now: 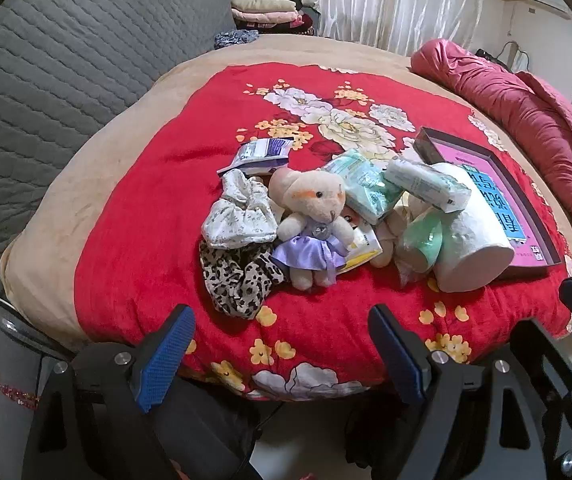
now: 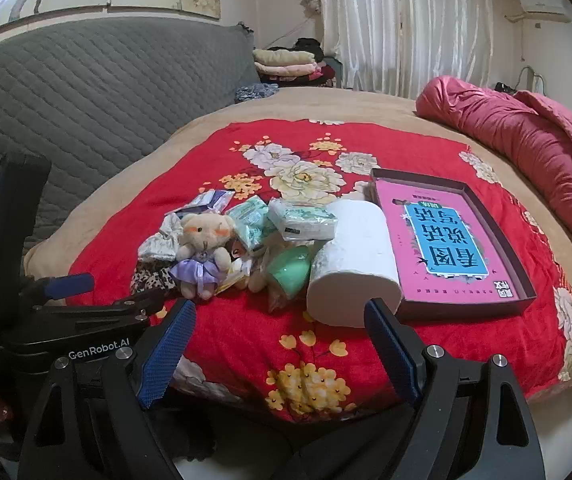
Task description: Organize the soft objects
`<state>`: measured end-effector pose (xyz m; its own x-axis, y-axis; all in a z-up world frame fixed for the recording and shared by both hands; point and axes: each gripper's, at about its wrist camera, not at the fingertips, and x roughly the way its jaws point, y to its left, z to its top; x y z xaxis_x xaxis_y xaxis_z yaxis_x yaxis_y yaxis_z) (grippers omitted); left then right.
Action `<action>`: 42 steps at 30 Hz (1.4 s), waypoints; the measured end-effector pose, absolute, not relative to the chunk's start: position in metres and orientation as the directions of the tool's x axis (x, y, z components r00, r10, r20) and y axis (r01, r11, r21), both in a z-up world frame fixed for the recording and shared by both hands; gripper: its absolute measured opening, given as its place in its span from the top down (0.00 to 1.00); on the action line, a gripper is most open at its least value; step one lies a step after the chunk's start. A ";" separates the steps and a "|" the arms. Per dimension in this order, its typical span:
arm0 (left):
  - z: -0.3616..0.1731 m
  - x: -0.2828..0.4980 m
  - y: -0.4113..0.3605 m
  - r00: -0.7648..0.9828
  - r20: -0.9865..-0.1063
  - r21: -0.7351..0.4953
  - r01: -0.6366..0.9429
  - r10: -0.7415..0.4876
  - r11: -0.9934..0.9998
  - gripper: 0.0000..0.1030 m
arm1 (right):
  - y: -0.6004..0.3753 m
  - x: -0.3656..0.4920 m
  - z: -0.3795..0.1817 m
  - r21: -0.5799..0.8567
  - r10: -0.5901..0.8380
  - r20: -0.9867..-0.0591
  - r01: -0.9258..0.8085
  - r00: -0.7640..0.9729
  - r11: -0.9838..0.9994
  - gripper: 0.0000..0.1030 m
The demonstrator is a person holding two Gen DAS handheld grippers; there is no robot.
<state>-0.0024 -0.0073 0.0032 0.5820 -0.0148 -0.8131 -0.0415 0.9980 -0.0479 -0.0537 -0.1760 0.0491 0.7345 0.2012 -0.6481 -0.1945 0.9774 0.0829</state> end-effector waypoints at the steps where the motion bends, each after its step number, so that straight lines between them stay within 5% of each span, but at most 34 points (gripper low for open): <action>1: 0.004 -0.002 -0.008 0.583 -0.812 -0.048 -0.040 -0.016 0.998 0.15 | -0.175 -0.054 0.049 0.081 0.201 -0.648 -0.196 0.735 0.977 0.16; 42: 0.003 -0.005 -0.012 0.582 -0.813 -0.059 -0.031 -0.030 0.998 0.15 | -0.173 -0.056 0.049 0.065 0.201 -0.643 -0.209 0.739 0.976 0.16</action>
